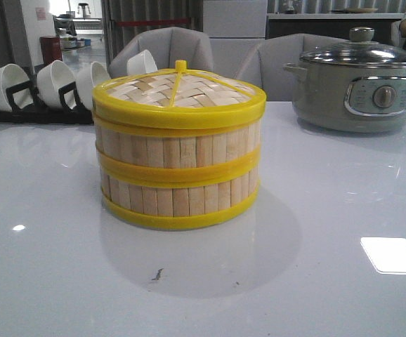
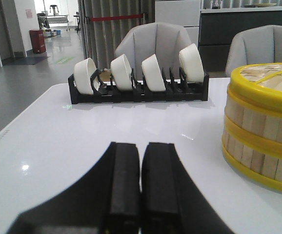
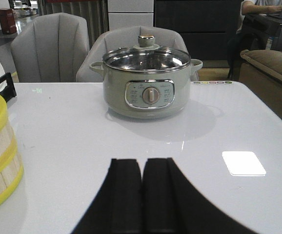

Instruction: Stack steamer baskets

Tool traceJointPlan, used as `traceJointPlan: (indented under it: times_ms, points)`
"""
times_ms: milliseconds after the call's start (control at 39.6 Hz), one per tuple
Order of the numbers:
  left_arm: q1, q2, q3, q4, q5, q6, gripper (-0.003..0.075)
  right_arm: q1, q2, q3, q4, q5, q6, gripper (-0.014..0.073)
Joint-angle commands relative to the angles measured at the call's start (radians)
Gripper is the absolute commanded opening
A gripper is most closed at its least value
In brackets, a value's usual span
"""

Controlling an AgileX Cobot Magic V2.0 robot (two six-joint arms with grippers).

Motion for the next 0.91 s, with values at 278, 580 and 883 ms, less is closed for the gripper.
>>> traceJointPlan:
  times_ms: [278,580,883]
  points:
    - [0.002,-0.014,0.002,0.001,-0.083,-0.012,0.0087,-0.007,0.01,-0.029,-0.001,-0.081,-0.012,0.0056]
    - [0.002,-0.014,0.002,0.001,-0.083,-0.012,0.0087,-0.007,0.01,-0.029,-0.001,-0.082,-0.012,0.0056]
    - [0.002,-0.014,0.002,0.001,-0.083,-0.012,0.0087,-0.007,0.008,-0.021,-0.028,-0.093,-0.012,0.0056]
